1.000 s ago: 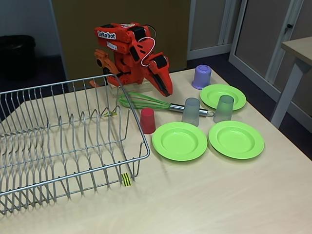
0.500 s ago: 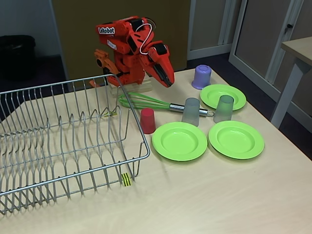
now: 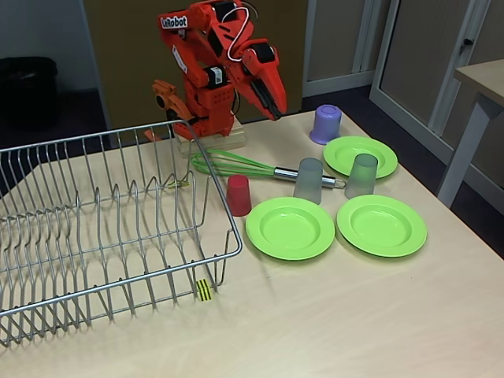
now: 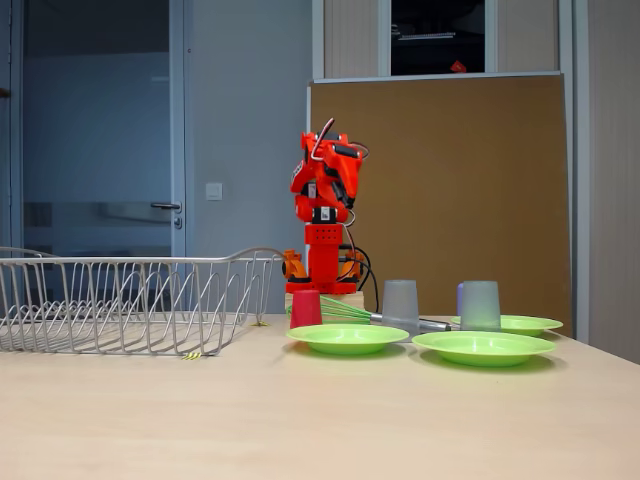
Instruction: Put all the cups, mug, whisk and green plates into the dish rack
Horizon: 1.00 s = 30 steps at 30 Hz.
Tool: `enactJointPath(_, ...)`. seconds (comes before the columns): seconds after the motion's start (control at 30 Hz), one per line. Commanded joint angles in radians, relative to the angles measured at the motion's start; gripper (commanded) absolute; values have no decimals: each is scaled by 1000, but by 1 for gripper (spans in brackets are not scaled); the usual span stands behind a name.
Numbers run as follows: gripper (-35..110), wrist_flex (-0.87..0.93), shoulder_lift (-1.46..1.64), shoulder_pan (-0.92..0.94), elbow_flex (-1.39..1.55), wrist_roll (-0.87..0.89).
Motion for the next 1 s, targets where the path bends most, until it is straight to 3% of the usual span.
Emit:
enactJointPath(0.0,0,-35,-147,-75,-121,35)
enactJointPath(0.17,0,-21,-457,-210,-350,94)
enactJointPath(0.23,0,-18,-577,-268,-442,382)
enactJointPath(0.37,1,74,-838,-359,-673,784)
enactJointPath(0.5,15,126,-1046,-460,-811,1126)
enactJointPath(0.73,34,97,-1223,-563,-857,1350)
enactJointPath(0.97,38,117,-1361,-566,-969,1368)
